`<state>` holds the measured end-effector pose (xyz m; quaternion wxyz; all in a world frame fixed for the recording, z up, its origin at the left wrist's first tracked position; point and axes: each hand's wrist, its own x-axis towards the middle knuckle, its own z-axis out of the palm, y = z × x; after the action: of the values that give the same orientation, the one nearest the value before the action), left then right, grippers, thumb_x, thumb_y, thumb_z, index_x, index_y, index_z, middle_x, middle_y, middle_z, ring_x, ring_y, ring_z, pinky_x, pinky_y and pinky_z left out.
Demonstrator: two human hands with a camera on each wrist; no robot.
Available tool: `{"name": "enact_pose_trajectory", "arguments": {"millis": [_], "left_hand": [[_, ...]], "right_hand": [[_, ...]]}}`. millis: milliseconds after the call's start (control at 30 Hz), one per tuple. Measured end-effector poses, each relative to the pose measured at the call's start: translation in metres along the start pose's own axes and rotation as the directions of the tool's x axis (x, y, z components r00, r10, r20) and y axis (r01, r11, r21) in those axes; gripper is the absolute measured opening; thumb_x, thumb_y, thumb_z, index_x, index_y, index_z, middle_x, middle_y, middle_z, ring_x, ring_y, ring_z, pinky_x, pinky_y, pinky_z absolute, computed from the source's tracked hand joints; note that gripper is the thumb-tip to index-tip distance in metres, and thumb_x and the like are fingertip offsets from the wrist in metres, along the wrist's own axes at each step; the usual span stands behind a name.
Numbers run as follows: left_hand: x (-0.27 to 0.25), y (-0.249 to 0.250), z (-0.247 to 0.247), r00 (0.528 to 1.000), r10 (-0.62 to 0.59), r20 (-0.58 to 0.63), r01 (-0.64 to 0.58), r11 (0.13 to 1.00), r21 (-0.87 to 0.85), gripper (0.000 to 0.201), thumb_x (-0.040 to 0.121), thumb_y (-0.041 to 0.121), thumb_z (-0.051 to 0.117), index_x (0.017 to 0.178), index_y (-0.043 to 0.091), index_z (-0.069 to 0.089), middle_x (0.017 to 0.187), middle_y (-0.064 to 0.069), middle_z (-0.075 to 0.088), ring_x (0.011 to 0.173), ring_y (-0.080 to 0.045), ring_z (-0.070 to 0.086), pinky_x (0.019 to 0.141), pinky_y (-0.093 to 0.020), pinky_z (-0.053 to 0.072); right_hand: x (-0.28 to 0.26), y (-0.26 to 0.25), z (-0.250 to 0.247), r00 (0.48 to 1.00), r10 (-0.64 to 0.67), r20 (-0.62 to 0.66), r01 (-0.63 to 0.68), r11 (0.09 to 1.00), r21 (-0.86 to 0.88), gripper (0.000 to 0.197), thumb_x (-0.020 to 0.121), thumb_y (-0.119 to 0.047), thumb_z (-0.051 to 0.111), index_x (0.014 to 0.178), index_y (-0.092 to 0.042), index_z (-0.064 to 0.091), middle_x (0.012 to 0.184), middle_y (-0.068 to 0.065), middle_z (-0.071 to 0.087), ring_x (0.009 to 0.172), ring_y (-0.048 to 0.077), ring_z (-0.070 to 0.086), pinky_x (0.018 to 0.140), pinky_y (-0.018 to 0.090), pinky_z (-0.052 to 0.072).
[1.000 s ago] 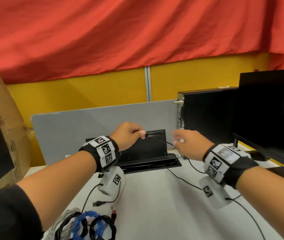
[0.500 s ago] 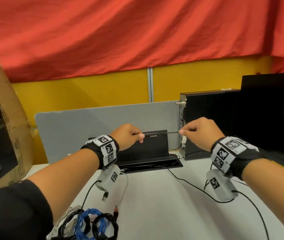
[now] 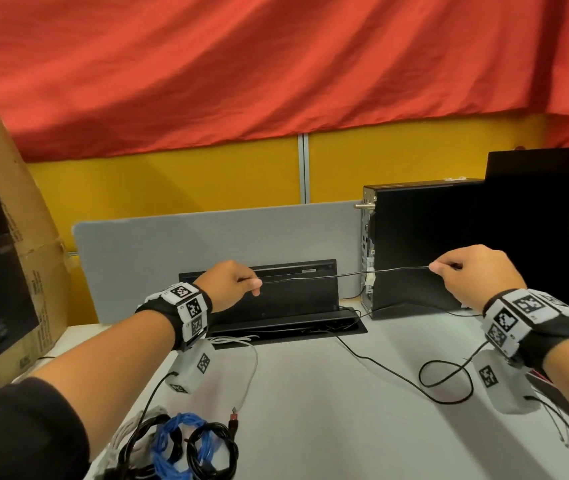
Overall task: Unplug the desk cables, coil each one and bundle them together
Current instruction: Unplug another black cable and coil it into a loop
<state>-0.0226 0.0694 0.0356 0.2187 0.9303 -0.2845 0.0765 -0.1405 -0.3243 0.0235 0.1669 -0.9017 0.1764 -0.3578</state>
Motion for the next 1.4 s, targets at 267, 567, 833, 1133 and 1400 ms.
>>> {"name": "enact_pose_trajectory", "arguments": {"millis": [267,567,833,1133,1400], "left_hand": [[-0.016,0.015,0.002,0.984,-0.037,0.175,0.05,0.997,-0.067,0.029,0.1,0.028,0.05,0.084,0.022,0.073,0.063,0.01,0.057,0.055,-0.003,0.05,0.061,-0.016,0.04],[-0.05,0.079,0.002,0.873,0.374,0.314,0.217,0.278,-0.936,0.026,0.093,0.017,0.049,0.1,0.001,0.068,0.049,0.006,0.033,0.043,-0.005,0.024,0.042,-0.02,0.02],[-0.03,0.087,0.011,0.998,0.005,-0.066,-0.066,-0.029,-0.997,0.053,0.095,-0.013,0.034,0.145,0.005,0.03,0.101,-0.012,0.072,0.061,-0.012,0.058,0.056,-0.022,0.049],[-0.02,0.057,0.054,0.946,-0.317,-0.07,-0.02,0.156,-0.988,0.07,0.094,-0.016,0.041,0.154,0.01,0.015,0.146,-0.014,0.046,0.132,-0.026,0.048,0.104,-0.038,0.045],[-0.04,0.081,0.094,0.977,-0.138,0.161,0.211,0.551,-0.807,0.061,0.092,-0.016,0.045,0.147,0.01,0.036,0.123,-0.008,0.067,0.111,-0.02,0.066,0.081,-0.032,0.046]], "right_hand": [[0.004,0.019,0.01,0.996,0.086,0.025,-0.086,0.996,-0.004,0.02,0.089,-0.04,0.06,0.07,-0.038,0.064,0.062,-0.014,0.062,0.056,0.009,0.06,0.047,0.021,0.045],[-0.034,0.029,0.027,0.929,0.156,0.335,-0.1,0.979,-0.18,0.02,0.09,-0.028,0.056,0.075,-0.026,0.069,0.078,-0.002,0.068,0.071,0.015,0.061,0.061,0.027,0.048],[-0.097,-0.016,0.033,0.643,-0.218,0.734,0.259,0.964,0.059,0.039,0.087,-0.008,0.044,0.056,-0.029,0.054,0.069,-0.011,0.057,0.074,0.012,0.058,0.074,0.023,0.049],[-0.118,-0.058,-0.037,0.532,-0.508,0.677,0.113,0.836,0.538,0.04,0.096,-0.012,0.052,0.061,-0.028,0.063,0.057,-0.009,0.051,0.054,0.003,0.042,0.059,0.014,0.035],[-0.098,-0.071,-0.049,0.801,-0.418,0.429,-0.023,0.694,0.719,0.027,0.09,-0.021,0.055,0.068,-0.016,0.071,0.05,0.001,0.036,0.043,0.01,0.028,0.04,0.016,0.026]]}}
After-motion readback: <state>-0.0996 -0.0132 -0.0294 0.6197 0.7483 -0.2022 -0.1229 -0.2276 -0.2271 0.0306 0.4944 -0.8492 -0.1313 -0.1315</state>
